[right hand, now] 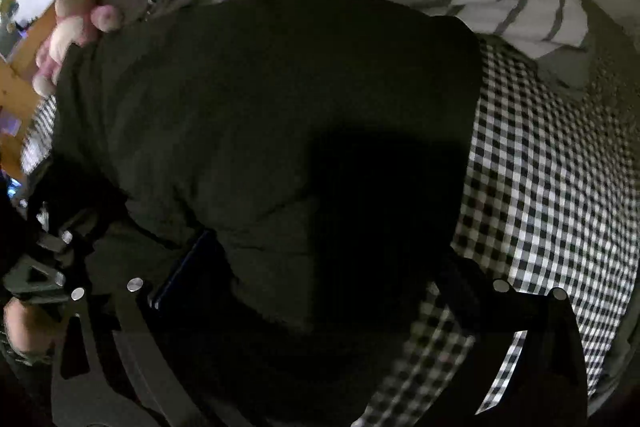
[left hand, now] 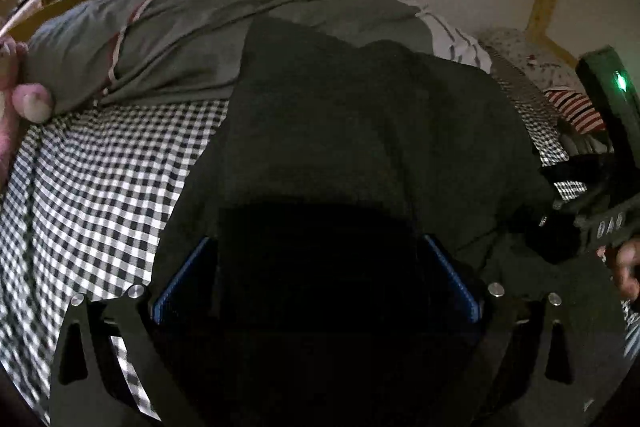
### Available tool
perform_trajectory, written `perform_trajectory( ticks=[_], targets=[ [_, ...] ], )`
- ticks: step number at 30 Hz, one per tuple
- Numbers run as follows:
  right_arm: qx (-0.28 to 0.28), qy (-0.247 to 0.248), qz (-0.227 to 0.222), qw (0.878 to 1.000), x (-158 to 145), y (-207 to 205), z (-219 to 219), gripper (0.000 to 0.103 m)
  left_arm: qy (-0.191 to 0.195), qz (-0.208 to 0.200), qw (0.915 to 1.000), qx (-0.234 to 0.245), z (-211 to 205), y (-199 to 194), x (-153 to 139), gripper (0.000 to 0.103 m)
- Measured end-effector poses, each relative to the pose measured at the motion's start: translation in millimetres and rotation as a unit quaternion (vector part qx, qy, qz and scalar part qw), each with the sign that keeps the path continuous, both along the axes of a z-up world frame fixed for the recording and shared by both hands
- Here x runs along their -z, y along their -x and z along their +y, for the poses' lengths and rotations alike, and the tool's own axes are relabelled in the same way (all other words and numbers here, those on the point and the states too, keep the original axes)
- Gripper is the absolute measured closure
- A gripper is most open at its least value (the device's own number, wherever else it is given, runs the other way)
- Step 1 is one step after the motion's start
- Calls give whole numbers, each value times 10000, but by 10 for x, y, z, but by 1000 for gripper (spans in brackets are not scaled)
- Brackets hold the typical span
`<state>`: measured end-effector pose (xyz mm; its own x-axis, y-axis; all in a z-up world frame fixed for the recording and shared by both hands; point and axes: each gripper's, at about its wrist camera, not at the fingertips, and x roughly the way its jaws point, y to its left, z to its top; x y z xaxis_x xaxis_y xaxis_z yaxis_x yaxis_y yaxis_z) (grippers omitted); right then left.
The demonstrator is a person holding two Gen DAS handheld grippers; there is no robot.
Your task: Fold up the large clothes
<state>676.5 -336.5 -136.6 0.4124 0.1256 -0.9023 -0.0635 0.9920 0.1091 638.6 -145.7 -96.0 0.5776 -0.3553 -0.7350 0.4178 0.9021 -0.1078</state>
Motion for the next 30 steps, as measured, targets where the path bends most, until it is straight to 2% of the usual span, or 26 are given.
perform_trajectory(
  ticks=[3, 5, 6, 8, 9, 10, 12, 17, 22, 25, 30],
  targets=[
    [149, -228, -76, 9996, -21, 14, -101, 2, 155, 281, 9995, 0, 6, -67, -19, 4],
    [484, -637, 94, 9967, -125, 172, -261, 3, 267, 468, 9984, -138, 50, -29, -136, 4],
    [572, -769, 89, 9954, -180, 295, -294, 3, 230, 414, 9985, -280, 81, 66, -237, 4],
    [493, -813, -169, 9953, -343, 604, -283, 3, 52, -128, 9987, -497, 124, 380, -493, 4],
    [349, -827, -153, 9958, -370, 776, -232, 3, -20, -319, 9985, -454, 109, 531, -562, 4],
    [205, -902, -65, 9957, -337, 912, -173, 3, -161, -291, 9991, -266, 44, 667, -544, 4],
    [206, -895, -13, 9958, -244, 1022, -155, 3, -424, 57, 9990, -107, -48, 735, -333, 4],
    [251, -1341, 85, 9906, 130, 1098, -158, 3, 81, 419, 9990, -115, 114, 648, -103, 4],
    [273, -1824, 138, 9827, 472, 1057, -130, 3, 159, 378, 9991, -102, 143, 629, 66, 4],
    [400, -1886, 44, 9812, 449, 1091, -117, 3, 171, 336, 9992, -164, 137, 615, 53, 4],
    [623, -2595, 19, 9637, 399, 1309, -337, 3, 354, 240, 9988, -252, 204, 800, -88, 4]
  ],
)
